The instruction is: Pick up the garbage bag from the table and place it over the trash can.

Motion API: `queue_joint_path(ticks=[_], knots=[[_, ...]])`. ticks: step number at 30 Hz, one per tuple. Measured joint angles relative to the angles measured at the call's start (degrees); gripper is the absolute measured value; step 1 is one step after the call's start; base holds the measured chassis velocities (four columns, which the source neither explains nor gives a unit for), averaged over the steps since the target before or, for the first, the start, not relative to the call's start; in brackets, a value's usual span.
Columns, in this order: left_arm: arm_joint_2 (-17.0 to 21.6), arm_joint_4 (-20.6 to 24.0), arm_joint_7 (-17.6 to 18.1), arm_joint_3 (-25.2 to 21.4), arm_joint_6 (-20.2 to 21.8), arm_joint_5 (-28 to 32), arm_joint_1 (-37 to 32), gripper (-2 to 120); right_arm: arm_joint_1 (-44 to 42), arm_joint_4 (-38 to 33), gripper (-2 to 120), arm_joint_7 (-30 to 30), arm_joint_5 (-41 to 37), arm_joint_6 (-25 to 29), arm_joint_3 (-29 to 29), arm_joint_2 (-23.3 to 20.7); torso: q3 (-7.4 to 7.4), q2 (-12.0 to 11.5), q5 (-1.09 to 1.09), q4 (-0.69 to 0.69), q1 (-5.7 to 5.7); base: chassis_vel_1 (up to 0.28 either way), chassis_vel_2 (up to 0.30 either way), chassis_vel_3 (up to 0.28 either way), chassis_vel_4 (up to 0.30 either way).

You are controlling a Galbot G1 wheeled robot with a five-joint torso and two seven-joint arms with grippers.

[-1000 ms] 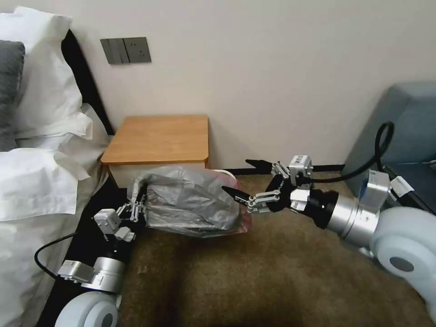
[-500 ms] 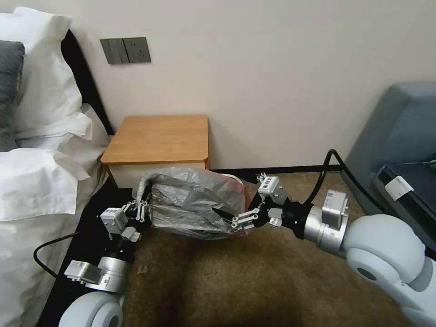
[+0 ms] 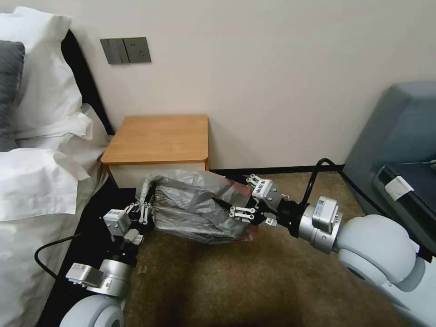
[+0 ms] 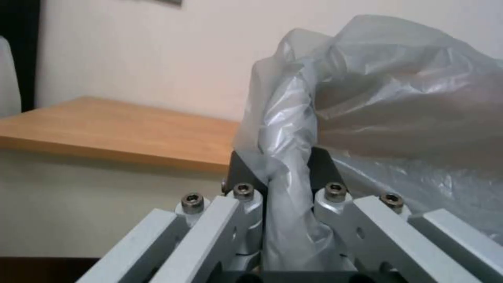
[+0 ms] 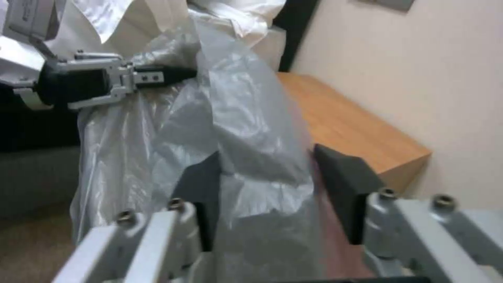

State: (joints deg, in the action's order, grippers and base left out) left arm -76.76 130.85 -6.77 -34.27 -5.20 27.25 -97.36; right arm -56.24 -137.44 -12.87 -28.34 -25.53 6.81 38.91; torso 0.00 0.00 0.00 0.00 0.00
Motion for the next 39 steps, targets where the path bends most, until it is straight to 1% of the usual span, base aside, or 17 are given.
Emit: queue_joint_path(ticks=[1, 2, 3, 4, 9, 11, 12, 15, 16, 18, 25, 28, 32, 33, 35, 37, 39], knots=[[0.0, 0.0, 0.0, 0.0, 0.0, 0.0, 0.0, 8, 0.0, 0.0, 43, 0.0, 0.0, 0.0, 0.0, 0.0, 0.0, 0.0, 0.0, 0.0, 0.0, 0.0, 0.0, 0.0, 0.0], [-0.02, 0.0, -0.03, 0.0, 0.04, -0.04, -0.05, 8, -0.18, -0.13, 39, 0.05, 0.0, 0.07, 0.2, -0.06, 0.0, 0.0, 0.0, -0.01, 0.0, 0.0, 0.0, 0.0, 0.0], [-0.07, -0.19, -0.04, -0.01, 0.25, -0.1, -0.12, 8, -0.51, -0.49, 32, 0.09, -0.05, 0.16, 0.6, -0.19, 0.0, 0.0, 0.0, 0.0, 0.0, 0.0, 0.0, 0.0, 0.0], [-0.09, -0.42, -0.05, -0.02, 0.51, -0.17, -0.16, 8, -0.7, -0.68, 29, 0.05, -0.08, 0.2, 0.93, -0.29, 0.0, 0.0, 0.0, 0.0, 0.0, 0.0, 0.0, 0.0, 0.0], [-0.14, -0.94, -0.23, 0.0, 0.87, -0.69, -0.3, 8, -0.88, -0.77, 27, 0.23, -0.63, 0.55, 1.37, -0.32, 0.0, 0.0, 0.0, 0.0, 0.0, 0.0, 0.0, 0.0, 0.0], [-0.18, -0.95, -0.41, 0.26, 0.89, -0.78, -0.4, 8, -0.84, -0.25, 21, 0.88, -1.04, 0.66, 1.47, -0.23, 0.0, 0.0, 0.0, 0.0, 0.0, 0.0, 0.0, 0.0, 0.0], [-0.18, -0.95, -0.41, 0.26, 0.89, -0.78, -0.4, 8, -0.84, -0.25, 21, 0.88, -1.04, 0.66, 1.47, -0.23, 0.0, 0.0, 0.0, 0.0, 0.0, 0.0, 0.0, 0.0, 0.0], [-0.2, -0.81, -0.61, 0.43, 0.89, -0.8, -0.42, 8, -0.84, 0.56, 8, 1.28, -2.33, 0.48, 1.83, -0.19, 0.0, 0.0, 0.0, 0.0, 0.0, 0.0, 0.0, 0.0, 0.0], [-0.2, -0.81, -0.61, 0.43, 0.89, -0.8, -0.42, 8, -0.84, 0.56, 8, 1.28, -2.33, 0.48, 1.83, -0.19, 0.0, 0.0, 0.0, 0.0, 0.0, 0.0, 0.0, 0.0, 0.0], [-0.2, -0.68, -0.75, 0.42, 0.89, -0.8, -0.44, 8, -0.86, 0.56, 0, 1.78, -3.28, -0.03, 1.91, -0.13, 0.0, 0.0, 0.0, 0.0, 0.0, 0.0, 0.0, 0.0, 0.0], [-0.06, -0.38, -1.84, 0.15, 0.19, -1.21, -0.81, 8, 0.24, 1.49, 0, 3.11, -4.42, -0.67, 2.35, 0.37, 0.0, 0.0, 0.0, 0.0, 0.0, 0.0, 0.0, 0.0, 0.0], [0.05, -0.39, -2.76, 0.01, -0.6, -1.68, -0.84, 8, 1.54, 2.29, 0, 3.15, -5.95, -1.32, 3.04, -0.16, 0.0, 0.0, 0.0, 0.0, 0.0, 0.0, 0.0, 0.0, 0.0], [0.01, -0.77, -5.69, -0.15, -2.29, -2.53, -0.75, 8, 4.56, 4.87, 0, 2.25, -7.57, -1.87, 2.94, -1.55, 0.0, 0.0, 0.0, 0.0, 0.0, 0.0, 0.0, 0.0, 0.0], [0.01, -0.77, -5.69, -0.15, -2.29, -2.53, -0.75, 8, 4.56, 4.87, 0, 2.25, -7.57, -1.87, 2.94, -1.55, 0.0, 0.0, 0.0, 0.0, 0.0, 0.0, 0.0, 0.0, 0.0], [-0.09, -0.88, -7.35, -0.13, -3.2, -2.58, -0.86, 8, 7.1, 6.69, 0, 1.3, -8.67, -2.19, 2.12, -2.39, 0.0, 0.0, 0.0, 0.0, 0.0, 0.0, 0.0, 0.0, 0.0], [-0.11, -0.9, -7.59, -0.12, -3.33, -2.58, -0.88, 8, 7.51, 7.01, 0, 1.04, -8.88, -2.23, 1.99, -2.54, 0.0, 0.0, 0.01, 0.0, 0.0, 0.0, 0.0, 0.0, 0.0], [-0.16, -0.91, -8.88, -0.13, -4.18, -2.48, -1.0, 8, 9.88, 9.49, 0, -1.59, -10.99, -2.41, 1.67, -3.82, 0.0, 0.0, 0.01, 0.0, 0.0, 0.0, 0.0, 0.0, 0.0]])
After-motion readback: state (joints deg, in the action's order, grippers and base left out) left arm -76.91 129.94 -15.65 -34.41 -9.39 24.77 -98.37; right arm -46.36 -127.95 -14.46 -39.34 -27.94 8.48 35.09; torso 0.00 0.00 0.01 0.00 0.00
